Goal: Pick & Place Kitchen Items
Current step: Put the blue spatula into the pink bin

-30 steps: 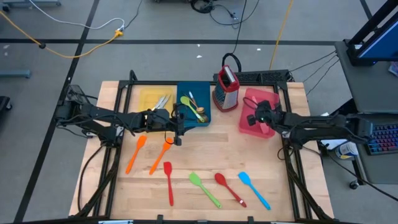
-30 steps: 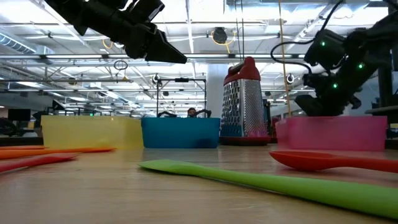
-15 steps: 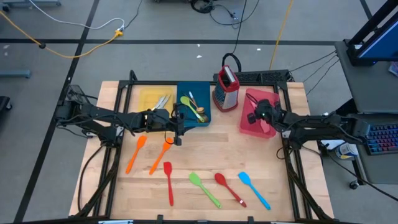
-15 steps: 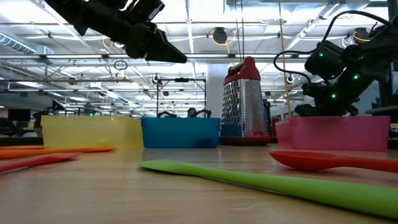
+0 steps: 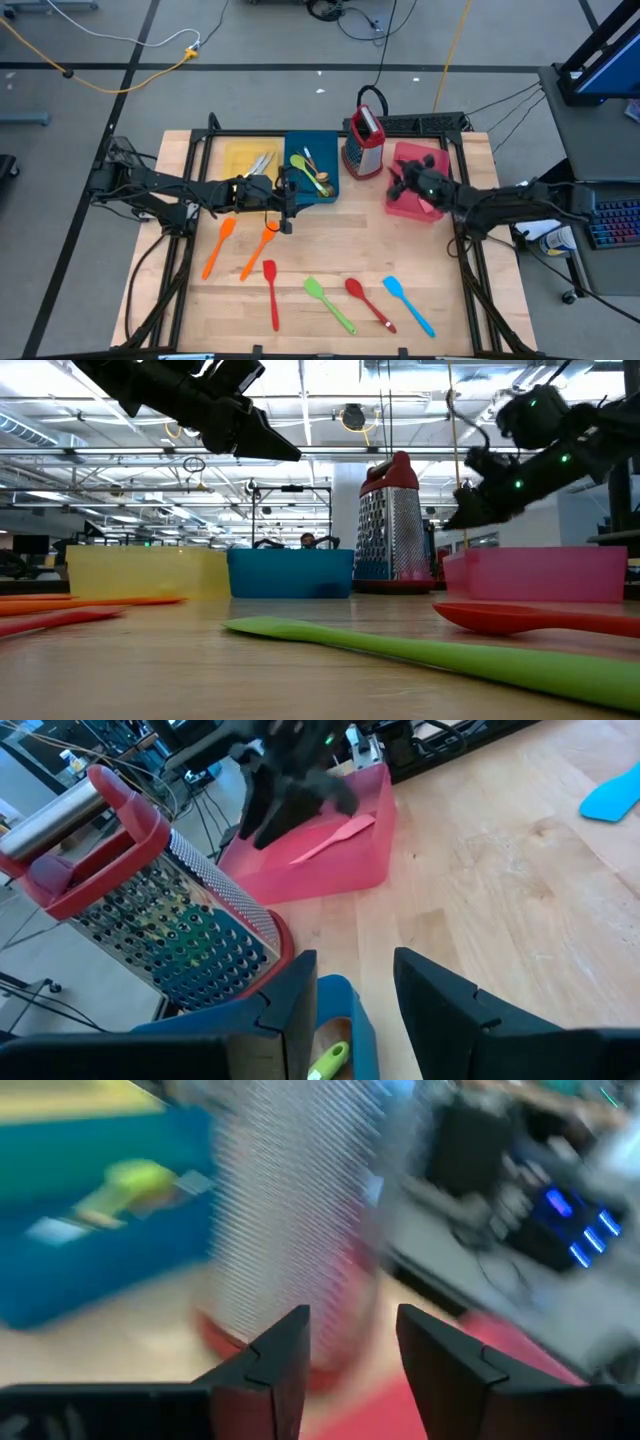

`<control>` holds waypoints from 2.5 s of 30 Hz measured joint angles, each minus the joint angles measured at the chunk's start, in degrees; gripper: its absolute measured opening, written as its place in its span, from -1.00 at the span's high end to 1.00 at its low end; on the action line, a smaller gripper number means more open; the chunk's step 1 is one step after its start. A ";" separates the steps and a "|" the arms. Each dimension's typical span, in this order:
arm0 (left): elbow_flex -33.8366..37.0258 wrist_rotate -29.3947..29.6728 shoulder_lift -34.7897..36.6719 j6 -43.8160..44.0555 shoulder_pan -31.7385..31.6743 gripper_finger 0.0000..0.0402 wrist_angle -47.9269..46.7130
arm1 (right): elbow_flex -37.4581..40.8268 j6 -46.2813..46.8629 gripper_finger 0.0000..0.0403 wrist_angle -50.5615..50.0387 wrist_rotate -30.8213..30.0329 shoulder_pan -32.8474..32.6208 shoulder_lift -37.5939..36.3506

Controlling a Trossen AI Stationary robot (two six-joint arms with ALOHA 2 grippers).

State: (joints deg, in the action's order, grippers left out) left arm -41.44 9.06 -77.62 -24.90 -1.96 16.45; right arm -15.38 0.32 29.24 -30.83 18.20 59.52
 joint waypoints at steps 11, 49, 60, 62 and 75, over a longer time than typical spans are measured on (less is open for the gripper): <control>0.01 0.00 0.00 2.96 0.00 0.30 -0.21 | -1.96 -5.49 0.36 6.70 -6.76 -24.65 -2.62; 0.01 -0.02 0.00 3.59 0.83 0.30 13.32 | -39.34 90.46 0.36 -69.47 50.13 -53.65 26.55; 0.01 -0.09 0.00 -9.79 -0.06 0.30 17.21 | -39.36 114.31 0.36 -56.95 59.62 -59.99 32.16; 0.01 -0.09 0.00 -10.70 -0.28 0.30 17.72 | -39.36 116.01 0.36 -56.63 60.92 -61.00 33.47; 0.01 -4.47 0.00 -13.38 -0.70 0.30 18.62 | -39.32 112.08 0.36 -55.21 61.03 -61.82 40.97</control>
State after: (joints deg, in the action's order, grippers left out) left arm -41.43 4.59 -77.62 -38.28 -2.66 35.07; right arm -54.70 112.39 -25.97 30.20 -43.62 100.49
